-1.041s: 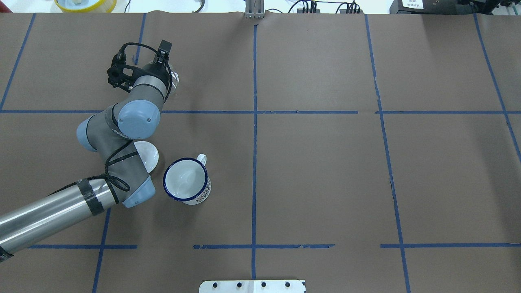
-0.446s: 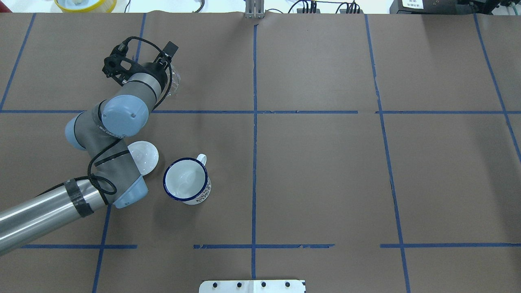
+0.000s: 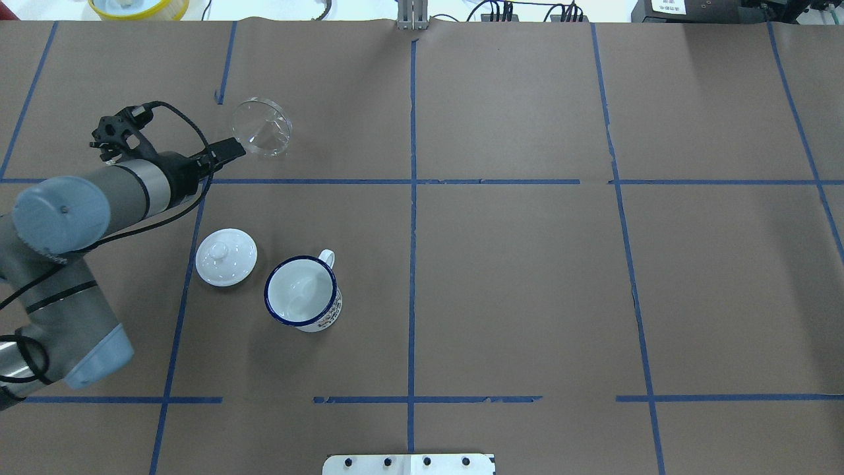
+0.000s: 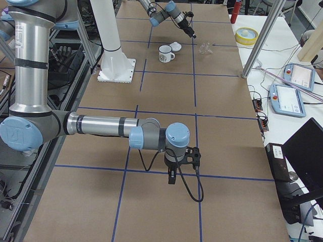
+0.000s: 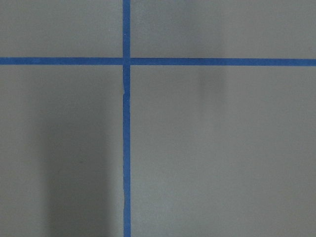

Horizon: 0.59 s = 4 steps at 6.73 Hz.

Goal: Remove funnel from cup
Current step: 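Lower the funnel onto the table farther from the robot and release it, then move the left gripper over the white lid and grasp its knob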

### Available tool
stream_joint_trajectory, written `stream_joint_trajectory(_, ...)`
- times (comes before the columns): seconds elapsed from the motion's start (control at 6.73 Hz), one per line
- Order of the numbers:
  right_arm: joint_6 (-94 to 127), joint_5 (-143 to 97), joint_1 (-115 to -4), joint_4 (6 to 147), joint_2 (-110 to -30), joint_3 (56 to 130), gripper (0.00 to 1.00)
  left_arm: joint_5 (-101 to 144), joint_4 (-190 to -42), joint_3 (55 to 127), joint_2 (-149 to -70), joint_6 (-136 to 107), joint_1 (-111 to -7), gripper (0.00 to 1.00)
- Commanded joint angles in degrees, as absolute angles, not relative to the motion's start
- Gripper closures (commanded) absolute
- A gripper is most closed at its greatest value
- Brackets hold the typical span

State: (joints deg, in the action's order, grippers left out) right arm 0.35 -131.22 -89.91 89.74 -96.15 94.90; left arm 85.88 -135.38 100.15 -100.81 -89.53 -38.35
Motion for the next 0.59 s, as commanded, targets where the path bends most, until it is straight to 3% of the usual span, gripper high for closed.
stream_joint_trajectory(0.0,0.35,-131.22,-89.91,89.74,-96.15,94.92,0.00,100.48,-127.77,105.63,-97.12,-80.71,-41.55,0.00)
stream_joint_trajectory(0.45,0.35,-131.22,-89.91,89.74,-96.15,94.92,0.00,103.80,-113.50,107.67,-99.22,-69.55,-41.49,0.00)
